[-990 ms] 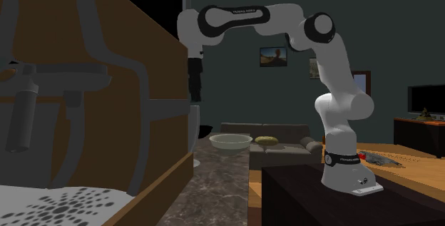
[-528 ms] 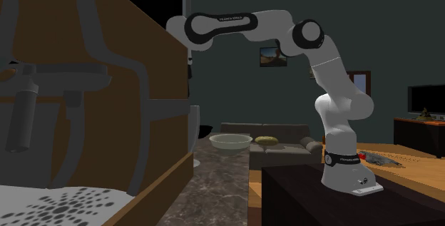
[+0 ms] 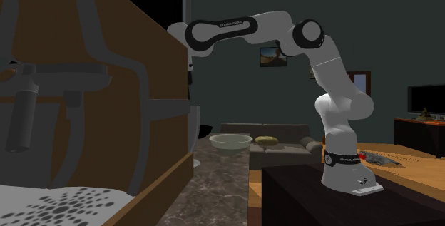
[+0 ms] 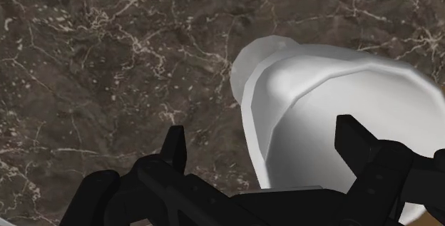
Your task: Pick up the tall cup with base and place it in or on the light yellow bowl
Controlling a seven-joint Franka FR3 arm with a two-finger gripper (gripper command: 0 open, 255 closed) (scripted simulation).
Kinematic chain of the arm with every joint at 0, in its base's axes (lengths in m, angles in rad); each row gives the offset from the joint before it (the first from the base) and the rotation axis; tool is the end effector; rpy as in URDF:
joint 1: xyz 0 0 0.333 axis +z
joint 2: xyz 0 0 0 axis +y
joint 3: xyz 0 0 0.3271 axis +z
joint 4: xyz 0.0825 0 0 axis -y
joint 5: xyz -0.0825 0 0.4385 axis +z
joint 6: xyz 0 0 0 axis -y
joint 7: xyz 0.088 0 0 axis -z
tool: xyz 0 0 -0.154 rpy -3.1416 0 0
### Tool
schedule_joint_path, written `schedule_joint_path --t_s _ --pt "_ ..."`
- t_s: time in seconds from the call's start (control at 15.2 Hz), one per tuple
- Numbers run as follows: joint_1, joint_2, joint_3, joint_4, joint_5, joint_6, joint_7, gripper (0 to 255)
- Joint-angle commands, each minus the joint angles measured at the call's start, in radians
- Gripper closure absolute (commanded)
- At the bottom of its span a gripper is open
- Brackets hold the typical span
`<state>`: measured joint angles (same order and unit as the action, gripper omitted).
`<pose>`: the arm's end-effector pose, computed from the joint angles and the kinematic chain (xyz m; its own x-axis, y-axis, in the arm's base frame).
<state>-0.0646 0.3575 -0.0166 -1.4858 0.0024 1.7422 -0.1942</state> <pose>0.7061 -0.0559 0.4099 0.9886 0.1132 -0.0997 0.1122 -0.9936 -0.0160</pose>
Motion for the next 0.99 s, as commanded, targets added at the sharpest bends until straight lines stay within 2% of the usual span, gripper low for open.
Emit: schedule_joint_path --t_s 0.0,0.13,0.2,0.79,0.92 --pt "0.000 0.000 0.000 -0.001 0.000 0.001 0.000 0" --pt "0.000 0.000 0.000 0.000 0.000 0.001 0.000 0" --pt "0.000 0.000 0.000 0.000 0.000 0.001 0.000 255" --pt "0.000 0.000 0.000 -0.001 0.000 0.001 0.000 255" --pt "0.000 -0.002 0.000 0.023 0.000 -0.025 0.000 255"
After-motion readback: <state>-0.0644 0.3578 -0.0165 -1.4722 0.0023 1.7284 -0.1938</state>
